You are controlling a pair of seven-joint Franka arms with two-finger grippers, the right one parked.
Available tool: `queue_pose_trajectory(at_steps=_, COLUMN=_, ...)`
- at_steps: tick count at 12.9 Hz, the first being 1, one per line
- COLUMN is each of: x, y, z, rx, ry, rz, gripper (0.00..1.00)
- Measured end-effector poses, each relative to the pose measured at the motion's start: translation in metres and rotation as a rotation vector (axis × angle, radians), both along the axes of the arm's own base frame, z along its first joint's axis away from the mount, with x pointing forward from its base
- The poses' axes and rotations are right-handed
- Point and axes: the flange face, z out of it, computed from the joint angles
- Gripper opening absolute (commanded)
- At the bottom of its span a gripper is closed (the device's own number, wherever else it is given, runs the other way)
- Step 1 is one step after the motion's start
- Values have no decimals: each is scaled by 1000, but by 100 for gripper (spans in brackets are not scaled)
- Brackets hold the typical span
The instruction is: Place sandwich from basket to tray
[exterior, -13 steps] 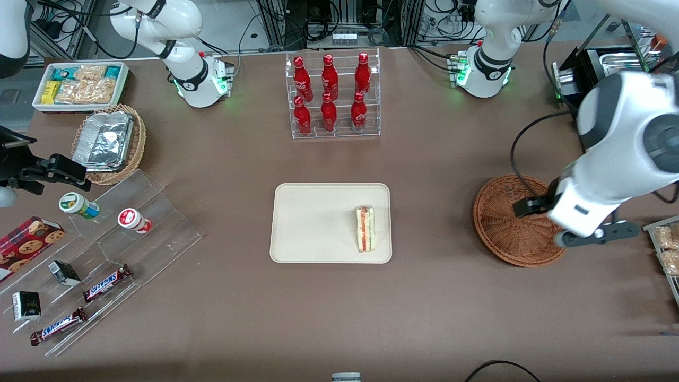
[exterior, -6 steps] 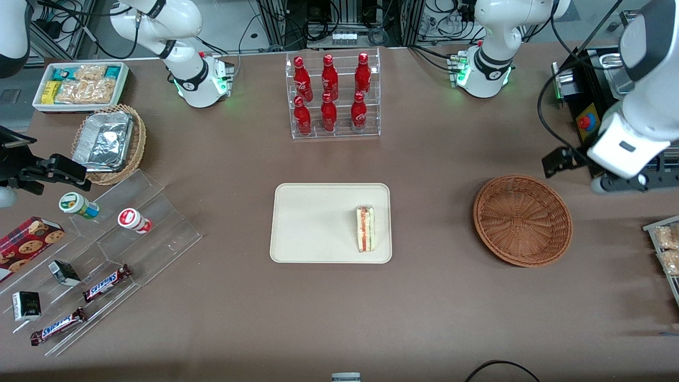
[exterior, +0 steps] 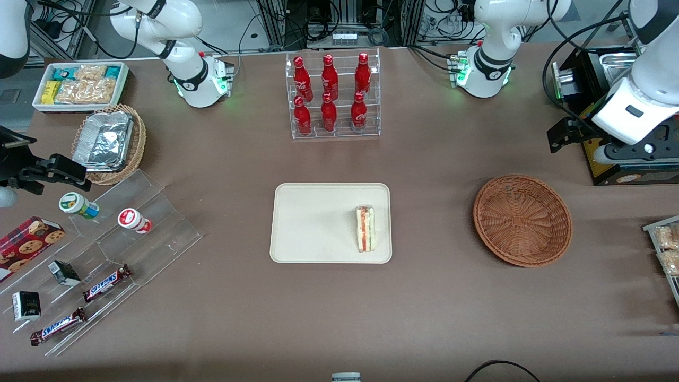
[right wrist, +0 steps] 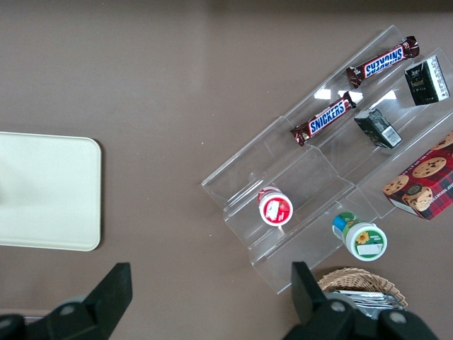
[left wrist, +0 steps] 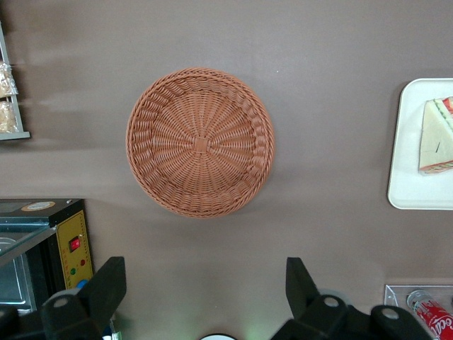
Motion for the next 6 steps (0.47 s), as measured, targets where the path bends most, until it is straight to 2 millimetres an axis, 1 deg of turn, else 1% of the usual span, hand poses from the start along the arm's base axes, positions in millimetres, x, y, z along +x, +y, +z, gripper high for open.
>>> queue_pose_trajectory(at_steps=3, x=1, y=14, z=2, rx=-27, ry=0, rz=21, gripper=100)
queue_pose_trajectory(at_steps=6, x=1, y=14, z=2, rx=-38, ry=2, rz=22, gripper=100)
